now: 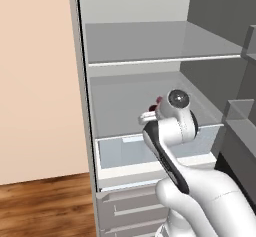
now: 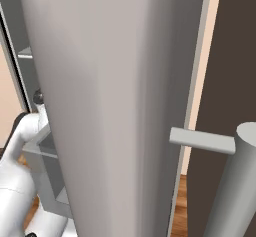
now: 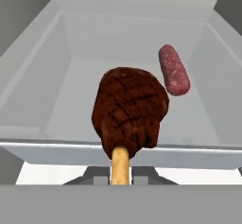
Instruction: Move the salami and steak from the top shelf to the second highest shelf to make space. Then, place the pitcher from the counter on the cleared top shelf.
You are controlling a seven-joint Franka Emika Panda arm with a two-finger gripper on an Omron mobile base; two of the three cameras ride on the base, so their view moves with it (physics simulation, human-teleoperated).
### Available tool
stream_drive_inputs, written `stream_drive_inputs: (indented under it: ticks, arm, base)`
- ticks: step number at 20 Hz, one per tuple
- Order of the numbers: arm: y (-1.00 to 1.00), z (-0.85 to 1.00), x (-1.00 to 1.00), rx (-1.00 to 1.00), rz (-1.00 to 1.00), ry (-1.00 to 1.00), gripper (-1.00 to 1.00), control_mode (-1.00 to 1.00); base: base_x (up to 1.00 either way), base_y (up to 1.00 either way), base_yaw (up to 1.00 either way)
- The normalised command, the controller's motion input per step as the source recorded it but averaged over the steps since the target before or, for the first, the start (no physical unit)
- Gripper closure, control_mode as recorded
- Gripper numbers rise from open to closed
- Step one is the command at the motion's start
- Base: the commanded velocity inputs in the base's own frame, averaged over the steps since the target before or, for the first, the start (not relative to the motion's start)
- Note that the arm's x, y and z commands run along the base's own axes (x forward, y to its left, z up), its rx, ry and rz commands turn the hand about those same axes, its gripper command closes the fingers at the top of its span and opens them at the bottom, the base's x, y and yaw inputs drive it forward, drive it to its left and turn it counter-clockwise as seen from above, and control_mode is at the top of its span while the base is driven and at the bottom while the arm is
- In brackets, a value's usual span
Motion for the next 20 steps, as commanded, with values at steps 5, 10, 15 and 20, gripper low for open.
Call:
stream_drive_inputs:
  ticks: [5,10,15,20]
  arm:
    - [0.0,-0.6,0.97,0.0,0.0,0.0,1.0,-1.0]
    - [0.01,-0.44,0.99,0.0,0.0,0.0,1.0,-1.0]
    - [0.07,-0.22,1.0,0.0,0.0,0.0,-1.0,-1.0]
    - [0.15,0.01,0.54,-0.01,0.0,0.0,-1.0,-1.0]
  base:
    - [0.0,0.0,0.0]
    - [0.0,0.0,0.0]
    - [0.0,0.0,0.0]
    - [0.0,0.0,0.0]
